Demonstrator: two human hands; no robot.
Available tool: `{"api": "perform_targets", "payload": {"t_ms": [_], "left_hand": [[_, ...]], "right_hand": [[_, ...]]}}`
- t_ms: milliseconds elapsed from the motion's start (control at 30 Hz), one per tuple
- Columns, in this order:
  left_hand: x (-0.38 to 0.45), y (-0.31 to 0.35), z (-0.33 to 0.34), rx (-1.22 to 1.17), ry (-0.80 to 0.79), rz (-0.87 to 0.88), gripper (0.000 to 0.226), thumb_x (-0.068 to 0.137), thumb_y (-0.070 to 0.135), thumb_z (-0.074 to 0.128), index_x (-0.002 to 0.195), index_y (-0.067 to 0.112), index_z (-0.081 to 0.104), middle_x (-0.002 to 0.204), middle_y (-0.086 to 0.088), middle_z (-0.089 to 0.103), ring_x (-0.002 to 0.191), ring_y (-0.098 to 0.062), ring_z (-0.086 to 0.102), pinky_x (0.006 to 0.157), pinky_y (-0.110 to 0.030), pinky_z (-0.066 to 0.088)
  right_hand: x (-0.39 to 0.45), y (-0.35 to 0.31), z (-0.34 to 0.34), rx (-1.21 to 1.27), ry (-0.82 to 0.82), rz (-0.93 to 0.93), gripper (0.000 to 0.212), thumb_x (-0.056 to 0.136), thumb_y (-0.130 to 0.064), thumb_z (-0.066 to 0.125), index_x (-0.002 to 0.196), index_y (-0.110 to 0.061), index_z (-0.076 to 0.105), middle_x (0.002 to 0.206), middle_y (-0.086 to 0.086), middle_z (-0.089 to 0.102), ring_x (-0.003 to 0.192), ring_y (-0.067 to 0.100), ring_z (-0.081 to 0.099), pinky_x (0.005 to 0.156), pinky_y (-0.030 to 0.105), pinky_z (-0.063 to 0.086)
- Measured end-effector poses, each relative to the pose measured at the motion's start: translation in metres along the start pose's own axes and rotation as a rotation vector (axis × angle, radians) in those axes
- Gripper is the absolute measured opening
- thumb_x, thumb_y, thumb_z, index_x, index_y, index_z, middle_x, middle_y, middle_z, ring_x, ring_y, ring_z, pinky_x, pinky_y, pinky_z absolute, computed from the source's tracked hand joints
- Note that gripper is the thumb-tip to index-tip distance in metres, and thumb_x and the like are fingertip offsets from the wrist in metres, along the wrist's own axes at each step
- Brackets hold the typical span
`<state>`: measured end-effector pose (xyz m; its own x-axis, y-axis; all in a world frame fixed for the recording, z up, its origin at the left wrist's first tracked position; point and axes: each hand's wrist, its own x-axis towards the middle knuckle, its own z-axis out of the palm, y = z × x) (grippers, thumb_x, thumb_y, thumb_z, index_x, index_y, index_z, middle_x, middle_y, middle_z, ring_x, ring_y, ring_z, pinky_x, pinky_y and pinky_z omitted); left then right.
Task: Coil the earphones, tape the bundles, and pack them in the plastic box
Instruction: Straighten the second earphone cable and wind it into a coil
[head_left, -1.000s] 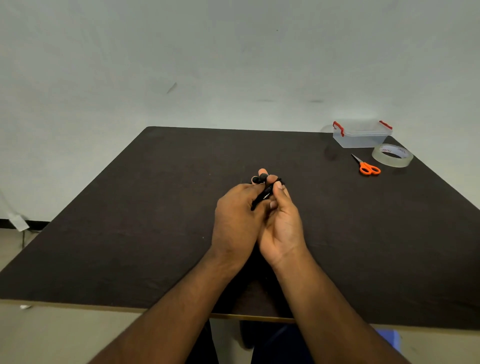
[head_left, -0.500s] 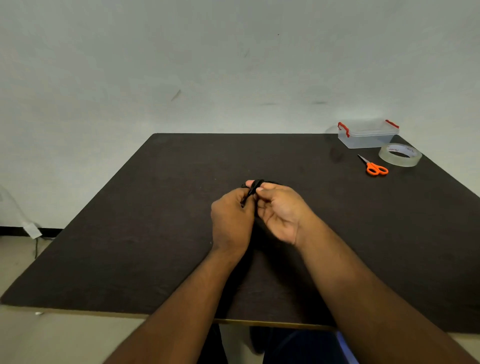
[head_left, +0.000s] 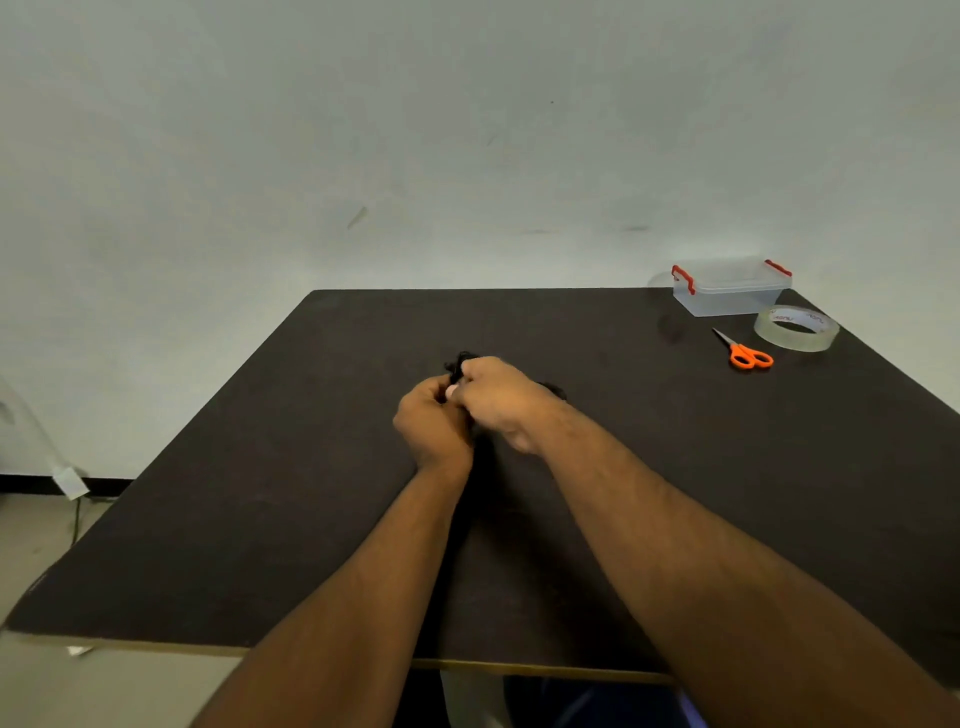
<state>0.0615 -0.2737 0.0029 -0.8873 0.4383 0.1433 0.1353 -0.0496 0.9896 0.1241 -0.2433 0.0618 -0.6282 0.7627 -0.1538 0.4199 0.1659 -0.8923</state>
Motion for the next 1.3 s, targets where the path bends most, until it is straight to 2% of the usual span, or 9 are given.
{"api": "perform_targets", "payload": {"t_ms": [133, 200, 333, 533, 600, 767, 1033, 1167, 1300], "left_hand": [[0.004, 0.008, -0.001, -0.057, 0.015, 0.007, 0.02, 0.082, -0.005, 0.061, 0.084, 0.01, 0.074, 0.076, -0.006, 0.07, 0.07, -0.022, 0.066, 0.059, -0.033, 0.056], [0.003, 0.008, -0.001, -0.032, -0.016, 0.063, 0.019, 0.082, 0.001, 0.066, 0.083, 0.018, 0.075, 0.074, 0.002, 0.071, 0.07, -0.016, 0.069, 0.06, -0.031, 0.058], [-0.001, 0.012, 0.003, -0.048, -0.011, 0.131, 0.013, 0.085, 0.004, 0.067, 0.092, 0.009, 0.076, 0.078, 0.004, 0.072, 0.07, -0.004, 0.069, 0.064, -0.025, 0.059], [0.01, 0.015, -0.004, -0.058, -0.019, 0.093, 0.008, 0.086, 0.013, 0.07, 0.093, 0.011, 0.075, 0.058, -0.005, 0.066, 0.042, -0.011, 0.053, 0.043, -0.026, 0.046], [0.009, 0.014, -0.008, -0.022, -0.031, 0.095, 0.006, 0.086, 0.014, 0.071, 0.091, 0.015, 0.074, 0.058, -0.002, 0.065, 0.042, -0.01, 0.052, 0.042, -0.025, 0.046], [-0.002, 0.017, -0.018, -0.004, -0.214, 0.053, 0.003, 0.083, 0.012, 0.073, 0.084, 0.012, 0.075, 0.056, -0.004, 0.065, 0.042, -0.011, 0.05, 0.039, -0.022, 0.039], [-0.007, 0.037, -0.041, 0.168, -0.576, -0.072, 0.005, 0.08, 0.004, 0.074, 0.081, 0.001, 0.071, 0.053, -0.005, 0.06, 0.035, -0.005, 0.042, 0.034, -0.017, 0.033], [-0.011, 0.043, -0.043, 0.013, -0.594, -0.197, 0.005, 0.08, 0.003, 0.073, 0.083, 0.0, 0.07, 0.067, -0.009, 0.065, 0.036, -0.003, 0.039, 0.032, -0.016, 0.029], [-0.009, 0.047, -0.045, -0.16, -0.682, -0.412, 0.008, 0.085, -0.001, 0.065, 0.092, -0.005, 0.064, 0.075, -0.012, 0.066, 0.036, -0.001, 0.034, 0.03, -0.012, 0.024]], "right_hand": [[0.001, -0.013, -0.003, -0.138, -0.089, 0.029, 0.014, 0.095, -0.014, 0.048, 0.105, -0.011, 0.057, 0.11, 0.012, 0.06, 0.101, 0.024, 0.058, 0.082, 0.035, 0.05], [-0.004, -0.011, -0.004, -0.309, 0.101, -0.086, 0.014, 0.095, -0.016, 0.05, 0.09, -0.01, 0.061, 0.091, 0.009, 0.064, 0.083, 0.022, 0.063, 0.062, 0.028, 0.049], [-0.01, -0.001, -0.002, -0.536, 0.442, -0.256, 0.025, 0.096, -0.026, 0.054, 0.078, -0.013, 0.065, 0.07, -0.001, 0.061, 0.064, 0.015, 0.061, 0.057, 0.024, 0.048], [-0.02, 0.02, -0.016, -0.091, 0.766, -0.511, 0.024, 0.085, -0.018, 0.069, 0.062, -0.017, 0.064, 0.06, -0.007, 0.062, 0.055, 0.005, 0.058, 0.053, 0.016, 0.046], [-0.022, 0.022, -0.025, 0.036, 0.659, -0.468, 0.007, 0.084, -0.018, 0.071, 0.091, -0.017, 0.074, 0.085, -0.009, 0.07, 0.078, 0.0, 0.064, 0.07, 0.012, 0.052], [-0.008, 0.042, -0.039, 0.068, 0.169, -0.414, 0.072, 0.08, -0.008, 0.074, 0.139, -0.037, 0.045, 0.145, -0.009, 0.046, 0.117, 0.008, 0.056, 0.098, 0.025, 0.049], [-0.012, 0.052, -0.055, -0.382, 0.156, -0.536, 0.041, 0.085, 0.006, 0.055, 0.118, -0.015, 0.068, 0.119, -0.002, 0.067, 0.107, 0.001, 0.057, 0.09, 0.002, 0.04], [-0.014, 0.05, -0.056, -0.279, 0.15, -0.518, 0.033, 0.086, 0.008, 0.046, 0.097, -0.014, 0.068, 0.092, 0.003, 0.071, 0.078, 0.016, 0.068, 0.066, 0.024, 0.056], [-0.014, 0.042, -0.063, -0.296, 0.007, -0.524, 0.038, 0.085, 0.006, 0.055, 0.109, -0.022, 0.066, 0.105, -0.009, 0.067, 0.097, 0.003, 0.063, 0.083, 0.013, 0.05]]}}
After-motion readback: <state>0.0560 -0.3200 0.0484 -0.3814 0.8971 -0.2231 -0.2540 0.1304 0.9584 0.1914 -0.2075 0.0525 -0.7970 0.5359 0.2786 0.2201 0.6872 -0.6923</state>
